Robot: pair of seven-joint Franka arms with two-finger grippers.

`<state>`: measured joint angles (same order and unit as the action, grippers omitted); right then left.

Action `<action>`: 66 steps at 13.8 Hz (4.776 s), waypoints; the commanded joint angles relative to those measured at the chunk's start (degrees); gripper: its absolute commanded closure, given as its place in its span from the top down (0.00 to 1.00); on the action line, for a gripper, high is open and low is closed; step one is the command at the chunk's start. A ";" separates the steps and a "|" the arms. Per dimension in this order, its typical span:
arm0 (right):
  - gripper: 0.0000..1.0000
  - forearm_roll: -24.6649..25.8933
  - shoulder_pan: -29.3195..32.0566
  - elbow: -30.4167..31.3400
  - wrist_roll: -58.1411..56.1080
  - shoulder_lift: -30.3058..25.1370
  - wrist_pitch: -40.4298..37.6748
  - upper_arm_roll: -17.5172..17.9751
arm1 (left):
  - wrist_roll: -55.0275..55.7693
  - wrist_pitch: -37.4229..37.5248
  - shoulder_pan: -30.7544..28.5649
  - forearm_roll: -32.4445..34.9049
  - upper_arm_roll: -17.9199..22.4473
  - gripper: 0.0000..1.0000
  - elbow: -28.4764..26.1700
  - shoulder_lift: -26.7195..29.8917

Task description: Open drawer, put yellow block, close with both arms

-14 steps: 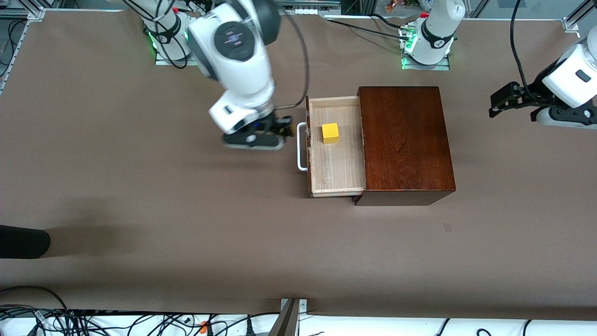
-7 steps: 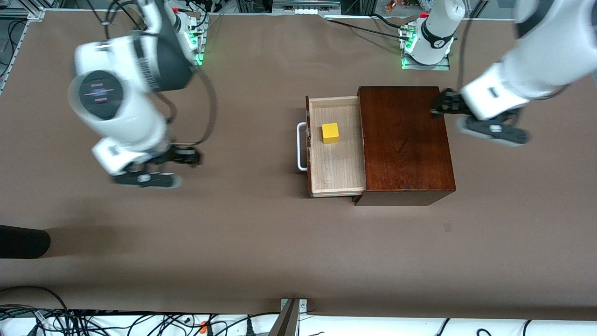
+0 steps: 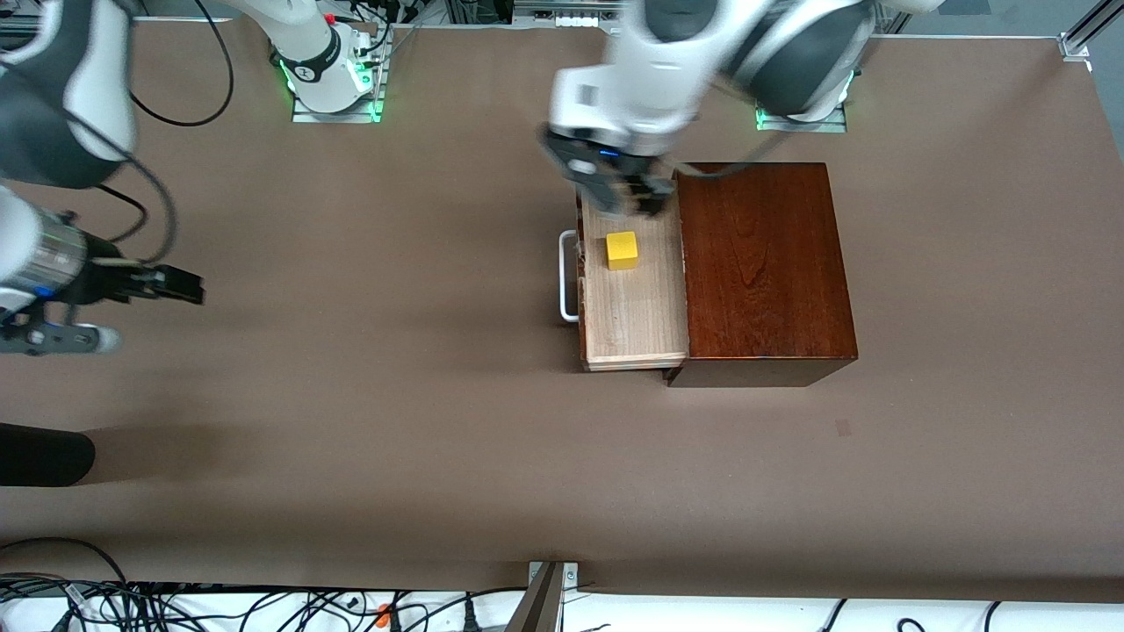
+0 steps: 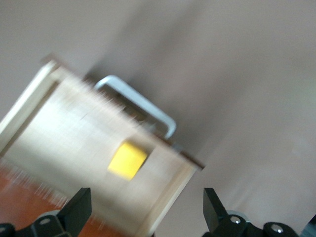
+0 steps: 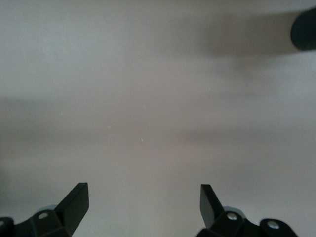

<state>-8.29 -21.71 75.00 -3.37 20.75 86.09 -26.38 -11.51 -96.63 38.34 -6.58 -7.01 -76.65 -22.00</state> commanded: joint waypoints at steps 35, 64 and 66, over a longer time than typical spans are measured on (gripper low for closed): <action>1.00 6.88 25.40 25.19 4.77 -24.09 7.42 27.87 | -29.09 6.10 7.37 25.21 7.19 1.00 3.17 -16.67; 1.00 6.88 25.40 25.11 5.04 -24.26 4.96 28.22 | -13.22 11.04 7.27 28.13 5.44 1.00 -2.72 -14.38; 1.00 6.80 25.40 25.11 5.04 -24.26 4.96 28.14 | -3.48 9.01 8.85 23.49 4.90 1.00 0.96 -14.47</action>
<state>-1.24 4.16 101.47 1.89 -3.90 92.39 2.20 -22.64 -87.07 45.28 20.19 -1.91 -77.73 -37.82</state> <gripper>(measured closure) 0.000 0.000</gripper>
